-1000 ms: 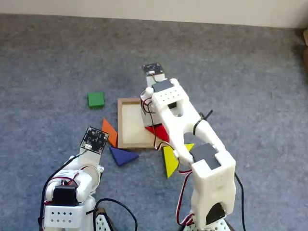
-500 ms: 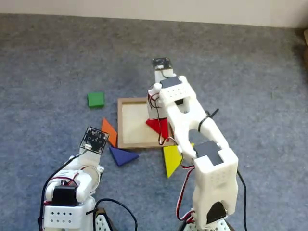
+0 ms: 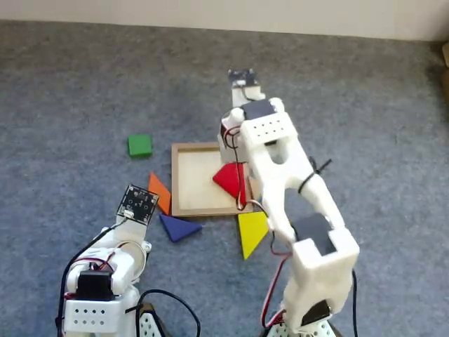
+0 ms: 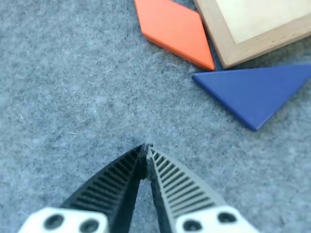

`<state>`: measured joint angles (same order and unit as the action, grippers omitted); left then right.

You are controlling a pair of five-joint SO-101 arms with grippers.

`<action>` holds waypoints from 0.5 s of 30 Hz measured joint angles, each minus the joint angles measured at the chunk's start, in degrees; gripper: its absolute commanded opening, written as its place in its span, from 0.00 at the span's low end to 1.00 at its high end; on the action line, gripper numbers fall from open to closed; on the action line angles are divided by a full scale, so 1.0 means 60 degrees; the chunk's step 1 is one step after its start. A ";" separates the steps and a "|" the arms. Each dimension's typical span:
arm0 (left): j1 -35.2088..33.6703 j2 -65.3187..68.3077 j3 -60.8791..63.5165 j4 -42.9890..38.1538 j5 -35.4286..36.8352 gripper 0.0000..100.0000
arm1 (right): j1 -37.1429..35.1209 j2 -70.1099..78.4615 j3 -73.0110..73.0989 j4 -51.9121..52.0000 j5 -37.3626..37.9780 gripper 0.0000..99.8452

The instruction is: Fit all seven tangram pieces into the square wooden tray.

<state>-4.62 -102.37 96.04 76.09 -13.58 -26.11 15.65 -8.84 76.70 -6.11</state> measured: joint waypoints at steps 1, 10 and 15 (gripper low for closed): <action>0.0000 0.0000 0.0000 0.0000 0.0000 0.01 | 0.0000 -0.0352 0.0059 0.0147 0.0000 0.01; 0.0000 0.0000 0.0000 0.0000 0.0000 0.01 | 0.0029 -0.4000 0.3238 0.0557 0.0000 0.01; 0.0000 0.0000 0.0000 0.0000 0.0000 0.01 | -0.0029 -0.5773 0.5319 0.0557 0.0000 0.01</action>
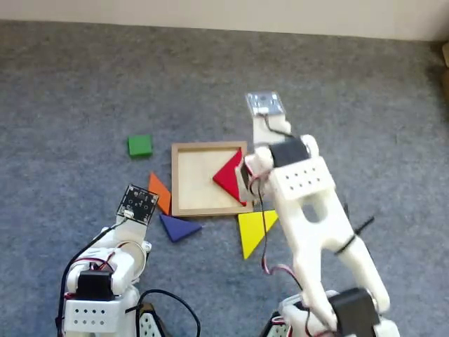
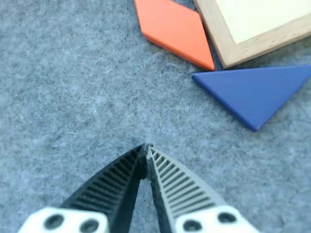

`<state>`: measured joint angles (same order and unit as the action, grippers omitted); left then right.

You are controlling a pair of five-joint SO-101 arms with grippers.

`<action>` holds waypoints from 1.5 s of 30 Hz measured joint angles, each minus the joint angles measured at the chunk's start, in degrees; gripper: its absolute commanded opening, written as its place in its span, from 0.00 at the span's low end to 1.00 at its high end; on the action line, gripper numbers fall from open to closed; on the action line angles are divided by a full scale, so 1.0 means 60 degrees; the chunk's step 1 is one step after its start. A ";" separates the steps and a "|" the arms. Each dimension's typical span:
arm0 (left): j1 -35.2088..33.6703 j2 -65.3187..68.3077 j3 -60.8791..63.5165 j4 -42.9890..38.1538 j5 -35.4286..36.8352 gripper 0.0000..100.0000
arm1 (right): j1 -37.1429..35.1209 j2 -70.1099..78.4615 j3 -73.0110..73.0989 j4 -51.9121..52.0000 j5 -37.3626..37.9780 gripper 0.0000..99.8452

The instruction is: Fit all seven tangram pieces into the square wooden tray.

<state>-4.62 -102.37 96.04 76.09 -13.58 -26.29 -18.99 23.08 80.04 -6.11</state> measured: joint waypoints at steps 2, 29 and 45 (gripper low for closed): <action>0.0000 0.0000 0.0000 0.0000 0.0000 0.01 | -0.0454 -0.0322 0.0718 0.0000 0.0000 0.01; 0.0000 0.0000 0.0000 0.0000 0.0000 0.01 | 0.0117 -0.0645 0.6388 -0.4190 -0.0176 0.01; 0.0000 0.0000 0.0000 0.0000 0.0000 0.01 | 0.2652 -0.0674 0.2989 -0.0234 0.1978 0.27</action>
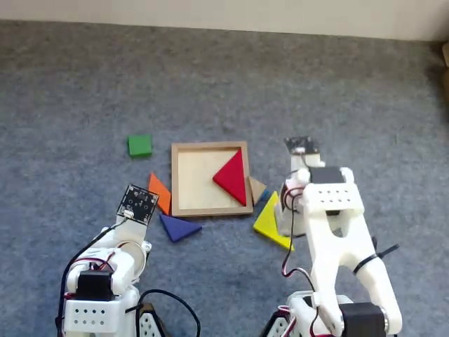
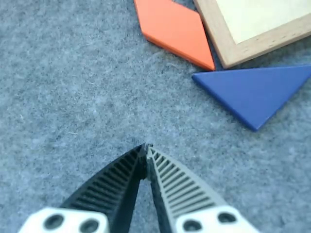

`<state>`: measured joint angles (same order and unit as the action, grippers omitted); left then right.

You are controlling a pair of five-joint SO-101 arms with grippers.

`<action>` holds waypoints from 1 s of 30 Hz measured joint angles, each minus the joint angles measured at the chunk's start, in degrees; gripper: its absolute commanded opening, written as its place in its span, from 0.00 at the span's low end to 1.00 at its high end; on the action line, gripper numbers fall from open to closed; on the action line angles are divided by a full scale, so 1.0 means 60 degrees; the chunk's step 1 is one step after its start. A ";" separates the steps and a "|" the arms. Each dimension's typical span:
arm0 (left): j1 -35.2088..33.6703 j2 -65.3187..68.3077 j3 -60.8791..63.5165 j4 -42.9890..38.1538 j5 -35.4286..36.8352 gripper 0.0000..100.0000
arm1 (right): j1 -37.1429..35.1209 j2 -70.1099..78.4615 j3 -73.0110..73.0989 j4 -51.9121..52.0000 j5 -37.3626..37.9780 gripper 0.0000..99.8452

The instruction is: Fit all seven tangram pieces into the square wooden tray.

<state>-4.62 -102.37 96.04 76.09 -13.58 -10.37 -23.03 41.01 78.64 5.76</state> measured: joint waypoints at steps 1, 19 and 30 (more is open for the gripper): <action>0.0000 0.0000 0.0000 0.0000 0.0000 0.01 | -0.0044 0.0000 -0.0176 0.0015 -0.0293 0.32; 0.0000 0.0000 0.0000 0.0000 0.0000 0.01 | -0.3223 0.0000 0.0396 -0.2418 -0.3634 0.38; 0.0000 0.0000 0.0000 0.0000 0.0000 0.01 | -0.3297 0.2930 -0.0117 -0.2535 -0.3648 0.38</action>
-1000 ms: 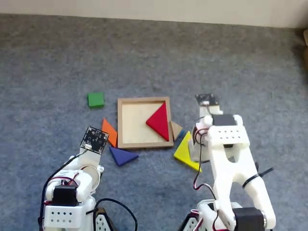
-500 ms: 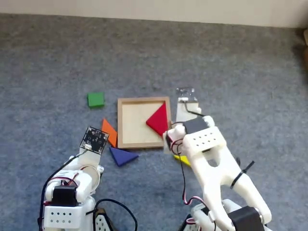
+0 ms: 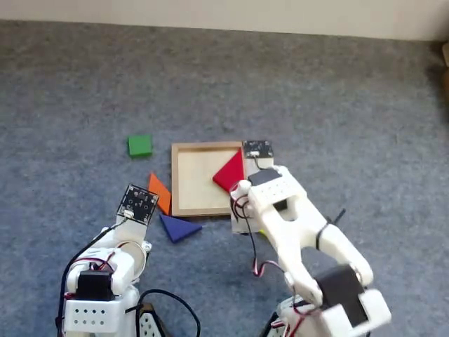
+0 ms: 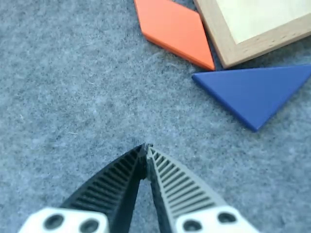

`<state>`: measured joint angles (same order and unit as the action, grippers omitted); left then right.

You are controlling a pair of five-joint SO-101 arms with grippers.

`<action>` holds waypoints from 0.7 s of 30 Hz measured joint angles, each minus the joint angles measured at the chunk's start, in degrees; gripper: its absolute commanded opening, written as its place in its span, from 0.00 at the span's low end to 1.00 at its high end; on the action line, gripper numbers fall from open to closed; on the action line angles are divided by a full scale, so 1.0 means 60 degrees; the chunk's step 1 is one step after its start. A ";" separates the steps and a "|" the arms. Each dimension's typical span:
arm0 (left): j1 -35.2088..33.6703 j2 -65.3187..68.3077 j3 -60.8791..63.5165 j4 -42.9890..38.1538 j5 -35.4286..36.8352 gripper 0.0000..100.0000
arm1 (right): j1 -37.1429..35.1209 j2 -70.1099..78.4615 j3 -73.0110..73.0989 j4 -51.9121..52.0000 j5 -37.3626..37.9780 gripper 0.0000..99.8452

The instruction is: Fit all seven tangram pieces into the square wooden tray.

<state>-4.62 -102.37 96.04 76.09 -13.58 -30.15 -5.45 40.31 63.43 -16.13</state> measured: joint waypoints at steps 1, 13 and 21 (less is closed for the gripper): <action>0.0000 0.0000 0.0000 0.0000 0.0000 0.01 | 0.0000 0.0161 -0.0088 0.0015 0.0000 0.38; 0.0000 0.0000 0.0000 0.0000 0.0000 0.01 | 0.0000 0.0278 -0.0176 -0.0190 0.0000 0.38; 0.0000 0.0000 0.0000 0.0000 0.0000 0.01 | 0.0322 0.0308 -0.0176 -0.0527 0.0000 0.38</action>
<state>-4.62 -102.37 96.04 76.09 -13.58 -28.22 -3.60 39.25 60.26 -16.13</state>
